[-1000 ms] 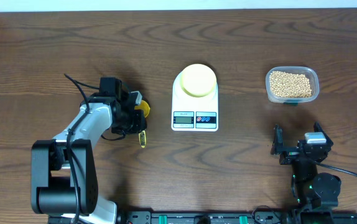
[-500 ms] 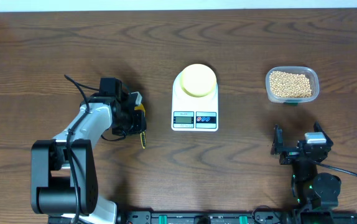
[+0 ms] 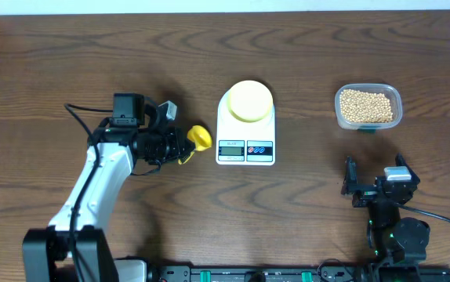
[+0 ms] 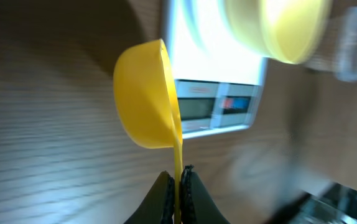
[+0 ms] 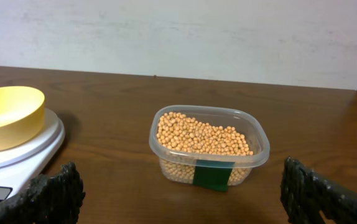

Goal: Scoop item into bowl and weigh 50g on scale

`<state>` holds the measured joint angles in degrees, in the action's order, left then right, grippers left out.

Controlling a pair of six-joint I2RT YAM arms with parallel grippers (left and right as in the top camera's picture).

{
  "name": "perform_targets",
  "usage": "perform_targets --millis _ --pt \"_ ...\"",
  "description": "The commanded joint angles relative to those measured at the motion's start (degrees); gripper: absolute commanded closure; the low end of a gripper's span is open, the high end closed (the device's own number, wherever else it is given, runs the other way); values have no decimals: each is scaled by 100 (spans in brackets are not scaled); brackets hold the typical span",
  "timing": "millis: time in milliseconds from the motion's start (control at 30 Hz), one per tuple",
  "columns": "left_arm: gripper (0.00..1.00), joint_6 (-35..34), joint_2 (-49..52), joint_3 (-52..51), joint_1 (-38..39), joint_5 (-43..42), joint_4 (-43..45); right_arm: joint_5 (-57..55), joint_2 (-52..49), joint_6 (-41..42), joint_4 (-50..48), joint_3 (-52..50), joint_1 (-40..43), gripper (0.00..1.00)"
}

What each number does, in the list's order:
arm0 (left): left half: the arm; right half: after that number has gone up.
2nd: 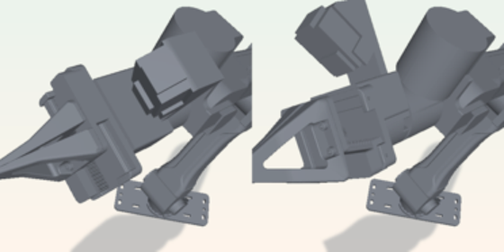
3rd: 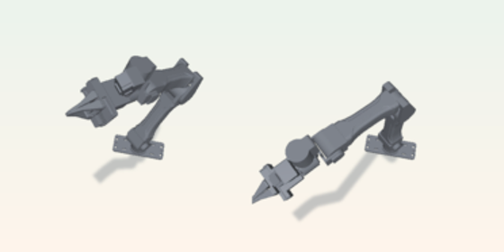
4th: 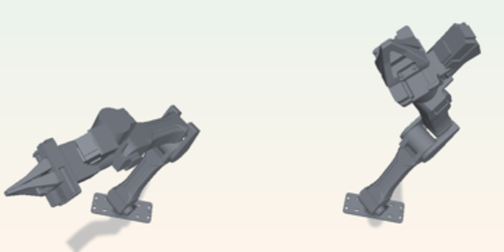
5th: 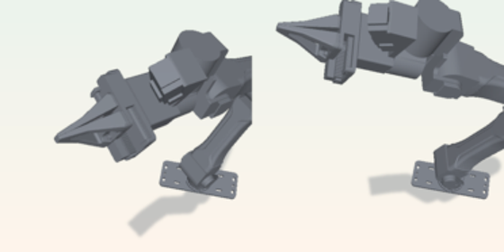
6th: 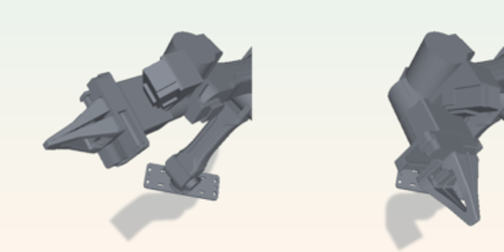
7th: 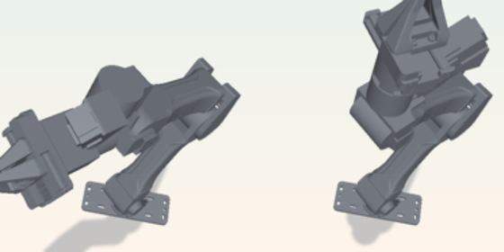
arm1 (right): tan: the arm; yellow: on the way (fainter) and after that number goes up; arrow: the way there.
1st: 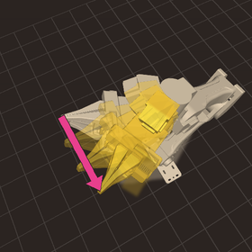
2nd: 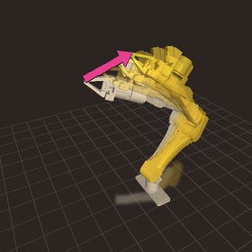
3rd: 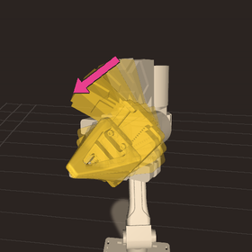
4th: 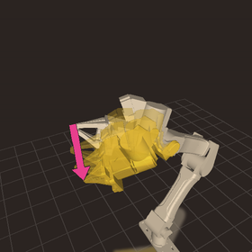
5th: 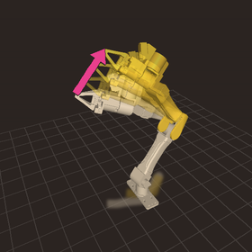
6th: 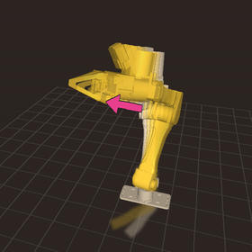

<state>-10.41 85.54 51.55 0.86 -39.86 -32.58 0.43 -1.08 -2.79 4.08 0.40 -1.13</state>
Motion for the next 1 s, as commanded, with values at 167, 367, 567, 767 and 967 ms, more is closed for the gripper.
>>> perform_targets --millis 167,367,567,767,967 --pt "93 -629 -433 61 -26 -1598 66 -9 -4 -70 28 -9 31 1" --pt "93 -1134 -433 61 -199 -2124 507 -9 -4 -70 28 -9 31 1" --pt "94 -1023 -433 59 -520 -1506 407 -9 -4 -70 28 -9 31 1" --pt "93 -719 -431 -7 -638 -151 140 -9 -4 -70 28 -9 31 1" --pt "93 -723 -378 -94 -636 649 136 -9 -4 -70 28 -9 31 1"
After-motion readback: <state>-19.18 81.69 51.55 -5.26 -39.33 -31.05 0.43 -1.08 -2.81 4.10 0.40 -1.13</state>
